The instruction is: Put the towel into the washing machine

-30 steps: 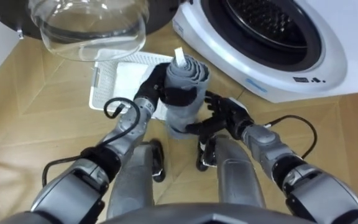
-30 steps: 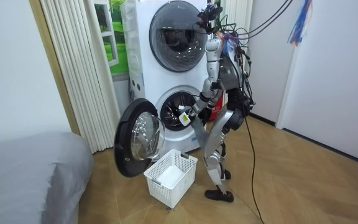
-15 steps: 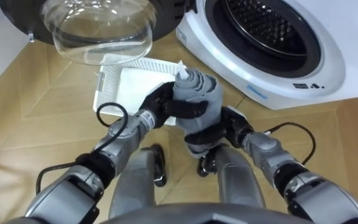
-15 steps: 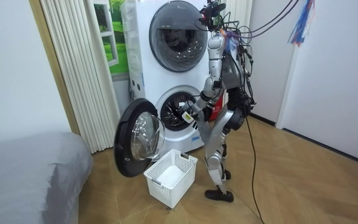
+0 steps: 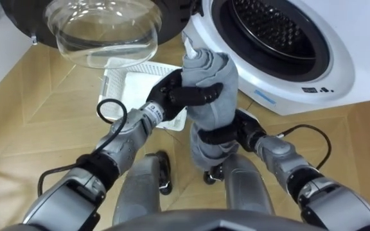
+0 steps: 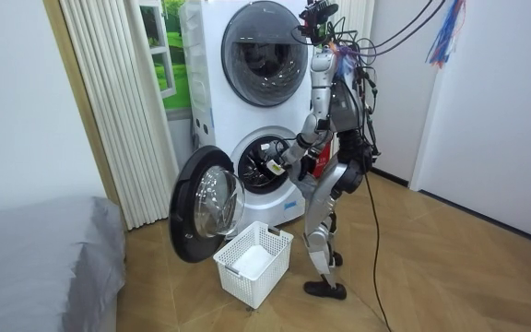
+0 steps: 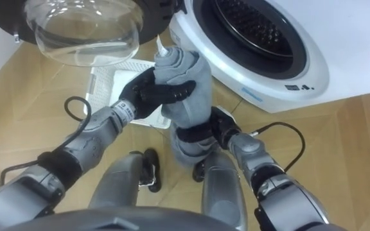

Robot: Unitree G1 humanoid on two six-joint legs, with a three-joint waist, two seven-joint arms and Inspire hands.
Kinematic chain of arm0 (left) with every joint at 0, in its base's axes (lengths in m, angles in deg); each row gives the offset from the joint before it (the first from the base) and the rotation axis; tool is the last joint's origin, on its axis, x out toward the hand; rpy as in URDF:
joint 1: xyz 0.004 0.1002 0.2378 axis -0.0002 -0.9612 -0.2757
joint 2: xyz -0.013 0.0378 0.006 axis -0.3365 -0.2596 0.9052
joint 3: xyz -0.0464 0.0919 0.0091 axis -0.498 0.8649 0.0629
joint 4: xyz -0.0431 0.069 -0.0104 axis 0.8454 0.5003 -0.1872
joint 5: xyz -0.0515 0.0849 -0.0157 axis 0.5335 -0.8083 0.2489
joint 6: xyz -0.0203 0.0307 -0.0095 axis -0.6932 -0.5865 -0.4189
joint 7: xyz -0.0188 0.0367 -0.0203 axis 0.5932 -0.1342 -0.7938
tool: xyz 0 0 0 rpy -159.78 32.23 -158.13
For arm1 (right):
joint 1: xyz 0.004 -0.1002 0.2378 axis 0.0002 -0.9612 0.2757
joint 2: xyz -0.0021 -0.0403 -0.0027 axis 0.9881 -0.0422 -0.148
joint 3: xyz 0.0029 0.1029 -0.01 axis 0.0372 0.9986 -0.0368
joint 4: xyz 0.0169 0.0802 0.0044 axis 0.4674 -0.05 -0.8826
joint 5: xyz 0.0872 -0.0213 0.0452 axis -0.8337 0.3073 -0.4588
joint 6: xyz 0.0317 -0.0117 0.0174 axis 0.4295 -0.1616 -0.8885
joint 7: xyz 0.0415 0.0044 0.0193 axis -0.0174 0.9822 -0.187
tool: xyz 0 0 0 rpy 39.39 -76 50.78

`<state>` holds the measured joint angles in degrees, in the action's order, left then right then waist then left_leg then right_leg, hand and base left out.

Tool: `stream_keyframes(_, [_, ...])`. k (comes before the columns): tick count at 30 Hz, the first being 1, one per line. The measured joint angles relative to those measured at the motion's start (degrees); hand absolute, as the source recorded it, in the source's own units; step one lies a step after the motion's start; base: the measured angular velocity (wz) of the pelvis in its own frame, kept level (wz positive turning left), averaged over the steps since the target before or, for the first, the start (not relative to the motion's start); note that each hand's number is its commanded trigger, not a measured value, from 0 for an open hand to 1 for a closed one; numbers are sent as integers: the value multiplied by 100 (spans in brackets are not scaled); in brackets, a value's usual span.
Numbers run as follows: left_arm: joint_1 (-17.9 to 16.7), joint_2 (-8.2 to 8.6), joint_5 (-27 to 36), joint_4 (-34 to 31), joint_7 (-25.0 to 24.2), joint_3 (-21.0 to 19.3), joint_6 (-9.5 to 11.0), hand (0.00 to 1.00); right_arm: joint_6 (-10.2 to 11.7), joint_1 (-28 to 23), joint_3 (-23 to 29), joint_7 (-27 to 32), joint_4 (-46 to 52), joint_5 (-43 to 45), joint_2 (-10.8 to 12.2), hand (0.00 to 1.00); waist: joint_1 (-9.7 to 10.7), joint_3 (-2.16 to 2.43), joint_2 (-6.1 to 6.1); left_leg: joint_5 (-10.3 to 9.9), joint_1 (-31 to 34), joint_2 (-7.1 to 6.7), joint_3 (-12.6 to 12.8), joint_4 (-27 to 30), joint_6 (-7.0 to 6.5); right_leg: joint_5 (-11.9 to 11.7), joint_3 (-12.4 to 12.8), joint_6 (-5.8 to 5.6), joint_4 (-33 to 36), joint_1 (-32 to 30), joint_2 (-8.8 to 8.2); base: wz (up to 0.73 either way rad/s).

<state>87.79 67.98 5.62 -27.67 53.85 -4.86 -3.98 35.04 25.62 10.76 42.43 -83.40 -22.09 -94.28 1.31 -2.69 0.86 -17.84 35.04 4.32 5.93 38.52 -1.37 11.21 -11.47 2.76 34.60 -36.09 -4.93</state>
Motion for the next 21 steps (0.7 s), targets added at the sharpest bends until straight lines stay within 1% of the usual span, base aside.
stream_keyframes(3, [0, 0, 80, -1, -2, -21, -5, 100, 16, 1, 0, -1, 0, 4, -1, 100, 0, 0, 0, 0, 1, 0, 0, -4, 0, 0, -1, 0, -4, -1, 1, 0])
stream_keyframes(4, [0, 0, 82, -1, -2, -30, -5, 64, 19, 2, 0, -1, 0, 5, -1, 100, -1, 0, 0, 0, 1, 0, 0, -4, 0, 0, -1, 0, -3, -1, 1, 0])
stream_keyframes(5, [0, 0, 89, -1, -2, -36, -5, 12, 33, 2, 0, -2, 0, 6, -2, 100, -2, 0, 0, 0, 0, 0, -1, -5, 0, 0, -1, 0, -3, -1, 1, 0])
stream_keyframes(6, [1, 0, 89, -3, -2, -47, -5, 0, 51, -2, -3, -17, 1, -5, 3, 100, -2, -1, 0, 0, 1, 1, 0, -6, 0, 0, -2, 0, -5, -2, 3, 0])
stream_keyframes(8, [3, 0, 89, -22, -3, -97, -5, 0, 82, -13, -3, -43, 8, -30, 16, 100, -7, -1, 1, 0, 5, 1, 4, -16, 0, 1, -2, 0, -13, -7, 4, 0])
stream_keyframes(11, [0, 3, 84, -122, -3, -158, -41, 0, 117, -27, 14, 10, 1, -278, -27, 100, -36, 0, 3, 9, 14, 1, 0, -59, 1, -3, -19, 1, -54, -12, 4, 0])
stream_keyframes(14, [-21, 18, 73, -165, 3, -304, -42, 0, 105, -50, 173, 142, -53, -329, -7, 100, -54, 2, 7, 26, 1, 0, 14, -92, 6, -3, -33, 2, -66, 5, 5, 0])
stream_keyframes(16, [-75, 21, 38, -285, 38, -334, -42, 0, 96, -103, 208, 214, -53, -549, -21, 100, -137, 3, 21, 28, -1, 1, 11, -100, 7, -3, -47, 2, -51, 10, 5, 0])
stream_keyframes(17, [-107, 59, -123, -297, 89, -386, -39, 0, 31, -143, 211, 266, -58, -742, -24, 100, -195, 2, 24, 28, -12, 2, 15, -96, 7, -2, -48, 0, -35, 15, 1, 0])
stream_keyframes(19, [-126, 80, -395, -289, 288, -403, -38, 0, -117, -137, 208, 326, -143, -964, -28, 100, -325, -3, 36, 32, -26, -9, 14, -150, 12, -2, -53, 0, -54, 17, -4, 2])
stream_keyframes(20, [-197, 93, -556, -282, 435, -404, -35, 0, -229, -109, 214, 344, -261, -1089, -25, 100, -376, -2, 40, 59, -47, -30, 21, -201, 10, -2, -68, 0, -62, 20, -24, 0])
stream_keyframes(21, [-274, 94, -728, -195, 559, -439, -28, 0, -355, -125, 256, 370, -302, -1146, -33, 100, -479, -2, 41, 69, -71, -45, 32, -237, 17, 0, -56, 1, -61, 21, -29, 0])
